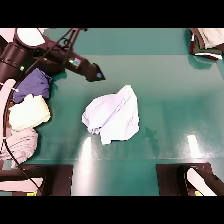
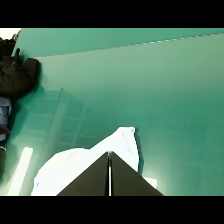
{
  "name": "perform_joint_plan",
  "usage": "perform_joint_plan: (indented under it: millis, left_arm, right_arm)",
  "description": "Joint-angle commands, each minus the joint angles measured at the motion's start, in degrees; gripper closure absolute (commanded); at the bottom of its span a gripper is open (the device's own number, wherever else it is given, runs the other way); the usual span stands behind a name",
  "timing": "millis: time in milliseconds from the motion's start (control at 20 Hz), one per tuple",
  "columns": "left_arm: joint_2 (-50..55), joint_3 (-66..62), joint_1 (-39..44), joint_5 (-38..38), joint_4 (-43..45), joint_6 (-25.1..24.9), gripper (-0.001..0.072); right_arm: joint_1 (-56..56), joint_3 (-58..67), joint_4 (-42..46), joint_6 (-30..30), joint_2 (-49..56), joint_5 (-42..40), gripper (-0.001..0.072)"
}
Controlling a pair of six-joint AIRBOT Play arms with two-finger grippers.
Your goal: Fold the shirts.
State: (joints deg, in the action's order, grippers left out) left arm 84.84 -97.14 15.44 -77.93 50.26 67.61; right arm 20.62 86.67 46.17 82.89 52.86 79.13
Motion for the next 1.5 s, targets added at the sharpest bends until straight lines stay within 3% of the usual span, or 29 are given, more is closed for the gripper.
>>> perform_joint_plan:
  millis: [0,250,450,550,850,900,1000,1150,1300,1350,1450]
  left_arm:
    - [-1.95,3.89,-7.78,-6.91,0.79,4.07,0.0203]
    - [-15.74,34.84,-12.61,0.04,0.74,2.43,0.0219]
    - [-23.47,57.05,-12.55,8.15,-8.83,-2.99,0.0219]
    - [-23.71,61.48,-10.93,12.5,-12.35,-5.7,0.0219]
    - [-23.69,62.93,0.79,27.08,-12.24,-5.11,0.0222]
    - [-23.69,62.93,1.44,28.0,-11.69,-4.15,0.0264]
    - [-23.69,62.93,1.42,27.93,-11.61,-3.56,0.0689]
    - [-23.71,61.61,1.4,26.43,-10.21,-2.56,0.0688]
    - [-23.74,54.07,1.42,20.06,-3.61,0.09,0.0688]
    - [-23.74,51.1,1.42,17.81,-2.32,0.09,0.0687]
    - [-23.71,46.93,1.42,15.3,-1.77,0.04,0.0687]
  right_arm:
    - [-0.04,0.07,0.04,0.0,0.02,0.63,0.0695]
    - [-0.04,0.07,0.04,0.0,0.02,0.61,0.0695]
    - [-0.04,0.04,0.04,0.0,0.04,0.57,0.0695]
    - [-0.04,0.04,0.07,0.0,0.04,0.59,0.0695]
    - [-0.04,-2.99,0.02,0.0,-0.13,1.05,0.0695]
    - [-0.04,-4.66,-0.02,0.0,-0.13,1.46,0.0695]
    - [-0.04,-8.33,0.0,0.0,-0.24,2.4,0.0695]
    - [-0.04,-16.96,0.09,-0.02,-2.45,2.01,0.0695]
    - [-2.08,-29.88,0.48,-0.02,-6.56,0.24,0.0693]
    - [-3.76,-34.99,0.37,0.0,-7.89,-1.75,0.0663]
    - [-9.49,-46.16,-0.2,0.0,-9.7,-8.66,0.0388]
